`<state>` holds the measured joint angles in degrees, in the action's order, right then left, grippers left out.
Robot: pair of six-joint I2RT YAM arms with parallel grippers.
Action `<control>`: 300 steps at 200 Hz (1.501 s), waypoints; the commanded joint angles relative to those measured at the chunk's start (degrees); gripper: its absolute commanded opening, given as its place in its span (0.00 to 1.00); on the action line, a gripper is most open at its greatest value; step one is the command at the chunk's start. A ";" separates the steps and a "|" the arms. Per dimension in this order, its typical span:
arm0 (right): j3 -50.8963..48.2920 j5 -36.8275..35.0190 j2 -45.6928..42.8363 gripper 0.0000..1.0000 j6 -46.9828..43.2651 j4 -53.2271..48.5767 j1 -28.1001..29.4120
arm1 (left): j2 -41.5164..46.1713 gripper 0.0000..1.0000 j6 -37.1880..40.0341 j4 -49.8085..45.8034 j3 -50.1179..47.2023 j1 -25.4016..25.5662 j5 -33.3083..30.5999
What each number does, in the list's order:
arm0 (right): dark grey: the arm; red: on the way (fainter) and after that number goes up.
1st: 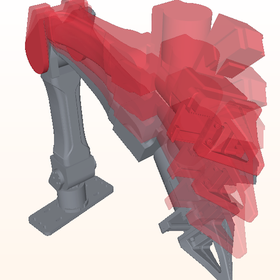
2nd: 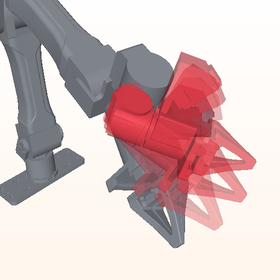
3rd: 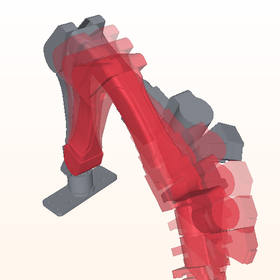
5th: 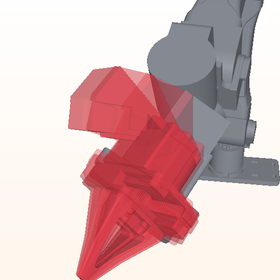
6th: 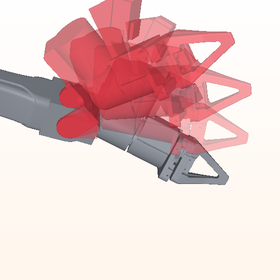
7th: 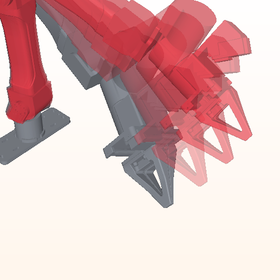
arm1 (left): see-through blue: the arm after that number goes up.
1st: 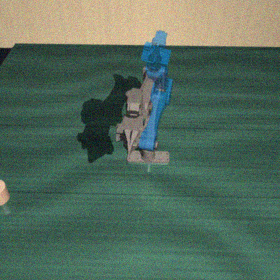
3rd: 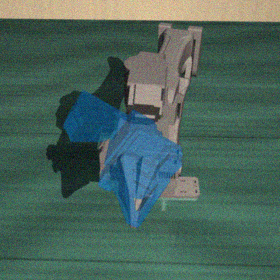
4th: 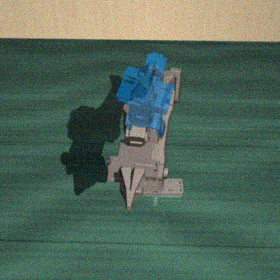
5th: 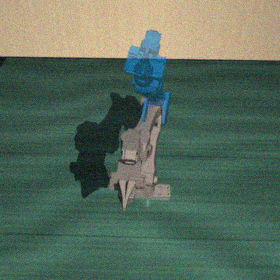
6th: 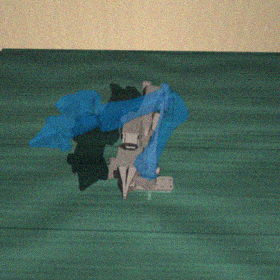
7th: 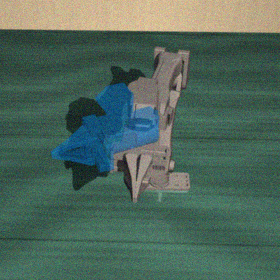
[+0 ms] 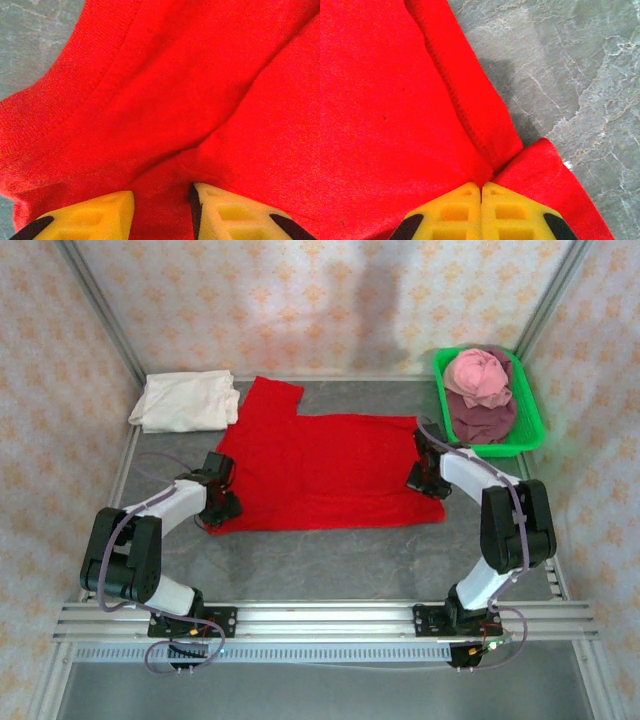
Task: Fold and stack the t-shirts
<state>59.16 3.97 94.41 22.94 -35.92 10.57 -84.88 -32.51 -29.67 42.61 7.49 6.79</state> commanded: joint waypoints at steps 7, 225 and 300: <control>1.71 -4.22 -2.30 0.00 0.67 -3.63 0.04 | -0.04 0.36 0.37 -1.35 -1.56 -0.21 -2.95; 1.95 -3.93 5.76 0.41 0.69 -0.70 -0.93 | -0.39 0.37 0.96 -1.88 -1.04 -0.24 -3.80; -4.57 -4.15 0.36 0.46 0.81 0.17 -5.01 | -0.71 0.37 1.31 -1.53 -1.32 -0.20 -3.71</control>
<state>57.10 1.72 97.65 23.55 -34.65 6.76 -84.53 -32.23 -29.28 42.28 7.49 5.52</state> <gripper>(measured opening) 0.456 0.367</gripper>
